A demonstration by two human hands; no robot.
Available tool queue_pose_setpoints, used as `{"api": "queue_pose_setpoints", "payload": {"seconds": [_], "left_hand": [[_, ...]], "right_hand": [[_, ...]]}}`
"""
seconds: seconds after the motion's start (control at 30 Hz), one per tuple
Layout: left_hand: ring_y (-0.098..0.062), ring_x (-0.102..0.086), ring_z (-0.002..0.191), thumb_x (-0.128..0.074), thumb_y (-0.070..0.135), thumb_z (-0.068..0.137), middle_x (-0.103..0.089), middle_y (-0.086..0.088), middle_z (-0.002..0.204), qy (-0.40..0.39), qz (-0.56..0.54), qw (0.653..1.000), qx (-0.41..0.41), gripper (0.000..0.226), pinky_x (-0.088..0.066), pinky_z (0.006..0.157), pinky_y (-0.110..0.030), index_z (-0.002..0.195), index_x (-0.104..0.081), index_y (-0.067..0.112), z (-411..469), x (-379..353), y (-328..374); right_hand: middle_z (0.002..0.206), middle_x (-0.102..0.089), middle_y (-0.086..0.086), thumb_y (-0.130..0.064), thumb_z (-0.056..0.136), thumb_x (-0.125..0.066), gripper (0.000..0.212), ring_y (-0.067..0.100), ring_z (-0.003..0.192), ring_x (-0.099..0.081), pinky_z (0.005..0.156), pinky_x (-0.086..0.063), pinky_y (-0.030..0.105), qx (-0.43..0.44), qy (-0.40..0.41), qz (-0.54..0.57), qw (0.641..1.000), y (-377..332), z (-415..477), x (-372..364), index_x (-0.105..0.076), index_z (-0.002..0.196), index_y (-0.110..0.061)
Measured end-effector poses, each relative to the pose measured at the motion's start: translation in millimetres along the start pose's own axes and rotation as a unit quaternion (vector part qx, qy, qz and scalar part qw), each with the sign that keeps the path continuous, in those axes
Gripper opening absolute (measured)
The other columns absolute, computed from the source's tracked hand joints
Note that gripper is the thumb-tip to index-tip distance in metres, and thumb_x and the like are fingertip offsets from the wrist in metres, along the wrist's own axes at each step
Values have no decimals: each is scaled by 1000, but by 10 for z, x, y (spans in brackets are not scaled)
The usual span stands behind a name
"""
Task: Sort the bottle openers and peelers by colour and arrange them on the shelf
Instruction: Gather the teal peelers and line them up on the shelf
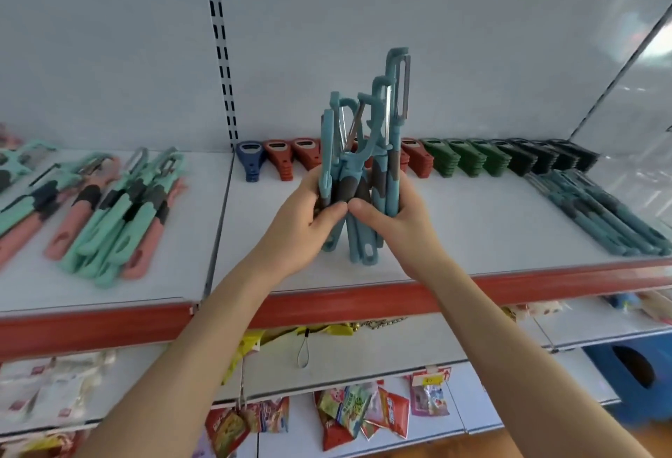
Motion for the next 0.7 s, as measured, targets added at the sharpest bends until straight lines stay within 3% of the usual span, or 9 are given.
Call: {"api": "queue_pose_setpoints", "payload": {"seconds": [0.17,0.27,0.57,0.7], "left_hand": [[11,-51,101,-54,6,90,-50,26,107,-5,26,999,-24,42,-39,88,-3,117,-39,34,35,62,54],[11,-53,101,-58,6,88,-52,26,108,-9,23,999,-26,44,-42,88,-6,113,-40,38,41,104,44],[3,-53,108,-59,10,88,-55,18,113,-40,33,998,-25,45,-43,92,-10,121,-40,34,72,65,0],[8,-55,101,-60,10,87,-54,25,109,-23,27,999,-40,43,-43,86,-7,117,-43,35,87,96,73]], "right_hand": [[96,-67,-7,3,80,-64,38,4,90,-65,79,-52,20,17,-24,27,999,-64,46,-20,-55,104,-25],[88,-68,-17,4,79,-65,38,1,87,-64,76,-50,18,22,-33,12,999,-89,51,-33,-54,101,-26],[99,-67,-12,4,82,-62,38,6,96,-64,84,-51,20,21,-42,5,999,-74,-6,-45,-56,103,-26],[97,-67,-8,0,83,-62,32,4,92,-65,82,-51,20,25,-17,2,1000,-116,23,9,-58,101,-26]]}}
Point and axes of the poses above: each hand's wrist, its own z-axis towards the middle knuckle, its own x-axis out of the back of the hand, y = z × x, the point moved 10 cm from there along z, towards the middle knuckle
